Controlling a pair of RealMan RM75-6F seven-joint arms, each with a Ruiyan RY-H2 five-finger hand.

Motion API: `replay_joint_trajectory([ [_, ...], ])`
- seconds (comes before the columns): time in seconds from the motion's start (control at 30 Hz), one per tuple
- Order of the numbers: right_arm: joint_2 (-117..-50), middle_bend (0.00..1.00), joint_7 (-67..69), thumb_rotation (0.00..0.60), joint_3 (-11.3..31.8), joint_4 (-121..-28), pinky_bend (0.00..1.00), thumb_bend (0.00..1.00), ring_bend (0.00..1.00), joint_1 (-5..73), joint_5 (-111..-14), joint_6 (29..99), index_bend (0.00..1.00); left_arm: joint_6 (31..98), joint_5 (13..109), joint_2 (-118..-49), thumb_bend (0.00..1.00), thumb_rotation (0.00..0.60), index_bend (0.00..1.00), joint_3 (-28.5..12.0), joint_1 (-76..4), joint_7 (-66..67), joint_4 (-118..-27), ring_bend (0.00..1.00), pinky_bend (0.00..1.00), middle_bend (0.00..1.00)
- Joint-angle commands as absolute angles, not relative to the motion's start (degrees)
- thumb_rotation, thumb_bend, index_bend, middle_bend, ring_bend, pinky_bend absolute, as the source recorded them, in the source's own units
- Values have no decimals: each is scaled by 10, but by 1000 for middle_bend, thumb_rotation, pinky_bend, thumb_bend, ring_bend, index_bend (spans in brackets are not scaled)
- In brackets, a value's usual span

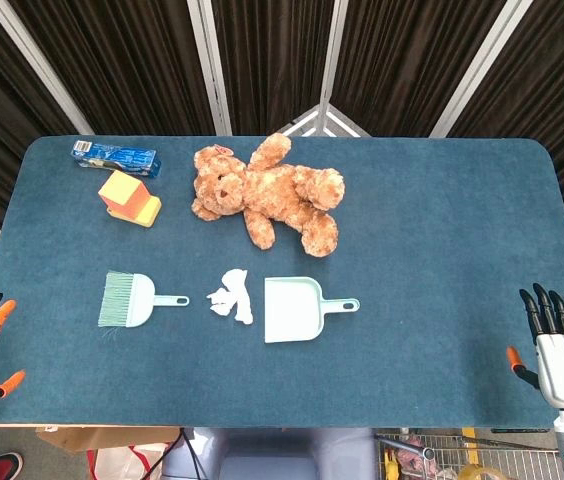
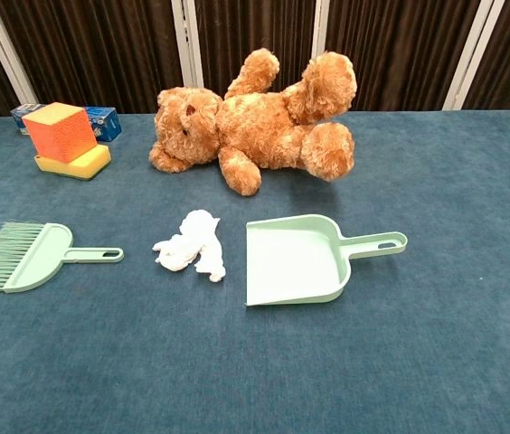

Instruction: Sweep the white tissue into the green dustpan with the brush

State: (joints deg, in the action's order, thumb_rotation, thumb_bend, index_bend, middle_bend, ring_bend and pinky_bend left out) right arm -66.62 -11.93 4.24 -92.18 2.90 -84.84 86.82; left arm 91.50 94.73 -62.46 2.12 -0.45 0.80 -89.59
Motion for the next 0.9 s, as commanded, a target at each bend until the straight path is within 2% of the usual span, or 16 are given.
replay_joint_trajectory([
  [0.03,-666,0,-120,600,42,-923,16,350,0,29,-850,869,0,916,948,-624,0,600,0,21,-4,8,-896,0,5,0],
  [0.77,-661,0,-101,600,40,-936,18,350,0,36,-862,862,0,920,952,-623,0,600,0,23,-2,7,-897,0,5,0],
  [0.8,-660,0,-99,600,42,-937,38,350,0,38,-861,859,0,920,953,-623,0,600,0,23,-2,7,-897,0,5,0],
  [0.87,-660,25,-90,600,48,-943,139,350,45,46,-860,852,0,920,953,-623,0,600,0,24,-2,8,-896,0,5,0],
  [0.9,-660,97,-88,600,52,-946,269,350,136,51,-859,849,0,921,953,-623,0,600,0,23,-1,6,-896,0,5,0],
])
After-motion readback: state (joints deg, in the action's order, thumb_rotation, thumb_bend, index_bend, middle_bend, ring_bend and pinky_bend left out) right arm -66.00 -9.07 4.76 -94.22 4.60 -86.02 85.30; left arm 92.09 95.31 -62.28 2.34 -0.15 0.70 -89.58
